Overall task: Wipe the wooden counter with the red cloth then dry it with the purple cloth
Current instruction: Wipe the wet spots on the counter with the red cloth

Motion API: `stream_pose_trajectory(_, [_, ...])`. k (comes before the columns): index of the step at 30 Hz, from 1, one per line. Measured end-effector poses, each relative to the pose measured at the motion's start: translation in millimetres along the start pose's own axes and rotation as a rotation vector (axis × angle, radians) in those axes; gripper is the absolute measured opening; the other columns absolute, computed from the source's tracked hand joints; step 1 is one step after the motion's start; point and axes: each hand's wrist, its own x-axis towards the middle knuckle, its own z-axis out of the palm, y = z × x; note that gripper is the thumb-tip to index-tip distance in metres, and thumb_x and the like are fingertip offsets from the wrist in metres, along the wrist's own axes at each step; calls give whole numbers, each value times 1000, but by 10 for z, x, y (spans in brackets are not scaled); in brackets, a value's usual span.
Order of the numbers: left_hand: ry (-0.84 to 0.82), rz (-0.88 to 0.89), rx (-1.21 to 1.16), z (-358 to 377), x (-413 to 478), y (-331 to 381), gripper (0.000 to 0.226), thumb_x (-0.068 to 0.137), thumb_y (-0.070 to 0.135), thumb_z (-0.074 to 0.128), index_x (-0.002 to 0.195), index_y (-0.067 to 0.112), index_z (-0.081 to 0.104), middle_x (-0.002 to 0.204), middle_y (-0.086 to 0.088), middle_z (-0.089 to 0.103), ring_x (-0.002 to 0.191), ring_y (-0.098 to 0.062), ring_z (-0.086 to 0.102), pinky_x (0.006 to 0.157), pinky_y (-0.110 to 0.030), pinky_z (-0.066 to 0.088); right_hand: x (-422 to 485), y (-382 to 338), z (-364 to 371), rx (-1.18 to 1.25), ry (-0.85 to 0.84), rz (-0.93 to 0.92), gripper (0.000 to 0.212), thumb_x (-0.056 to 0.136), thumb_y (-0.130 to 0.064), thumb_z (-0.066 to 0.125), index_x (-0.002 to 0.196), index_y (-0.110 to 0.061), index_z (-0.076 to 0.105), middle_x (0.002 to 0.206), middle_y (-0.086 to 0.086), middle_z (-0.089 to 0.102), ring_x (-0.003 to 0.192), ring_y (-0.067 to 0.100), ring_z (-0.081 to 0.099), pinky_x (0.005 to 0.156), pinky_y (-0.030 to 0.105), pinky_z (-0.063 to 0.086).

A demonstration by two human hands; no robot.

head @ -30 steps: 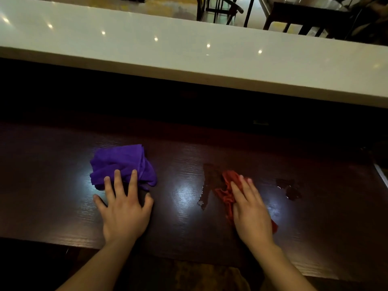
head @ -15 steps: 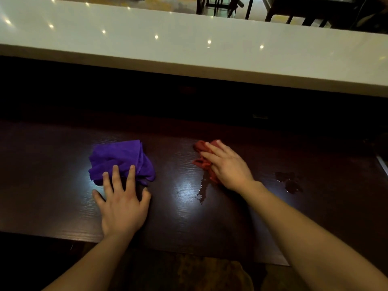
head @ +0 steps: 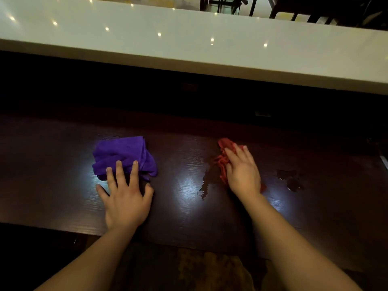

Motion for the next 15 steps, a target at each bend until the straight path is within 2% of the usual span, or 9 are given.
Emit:
stream_pose_trajectory(3, [5,-1,-5,17,0,5,74,92,57,40,155,34,8,165,-13,8,151,-36,2,113,-69,14,177,-192,80,65,8,66,38,92,-20,56,130,-23,59,150,1,43,143,34,25,117,43,24])
stream_pose_trajectory(5, [1,-7,-6,12,4,8,74,92,58,40,155,35,7,165,-13,7,151,-35,1,113,-69,13,179,-291,104,146,-25,6,32,92,-22,58,123,-24,64,146,0,49,143,33,28,117,40,24])
stream_pose_trajectory(7, [1,-12,-4,7,7,10,75,92,58,39,155,35,7,165,-12,6,151,-35,0,113,-68,12,93,-351,97,215,-109,-135,31,91,-22,61,122,-26,65,144,-1,50,143,30,28,118,38,24])
stream_pose_trajectory(10, [1,-4,-8,-8,3,12,74,92,57,40,155,34,8,165,-13,7,151,-35,1,113,-69,13,-252,-304,111,117,-225,-418,40,92,-27,55,132,-33,55,150,-7,42,146,24,23,120,41,20])
stream_pose_trajectory(12, [5,-6,-9,-16,4,9,74,92,57,41,155,34,10,165,-13,9,151,-35,2,113,-69,14,-461,-182,96,5,-222,-541,44,93,-34,45,136,-37,48,153,-10,37,146,19,22,119,39,16])
stream_pose_trajectory(14, [9,-4,-8,-18,-3,8,73,91,57,38,155,34,11,165,-13,10,151,-36,3,112,-69,14,-448,-17,48,-35,-166,-528,43,91,-33,46,135,-34,51,151,-7,40,144,20,27,118,43,21])
stream_pose_trajectory(15, [9,-5,-7,-17,-7,8,73,90,58,35,155,34,11,165,-13,10,151,-36,3,112,-69,14,-382,41,29,-35,-135,-464,43,91,-29,51,134,-32,53,151,-5,42,144,23,29,117,46,24])
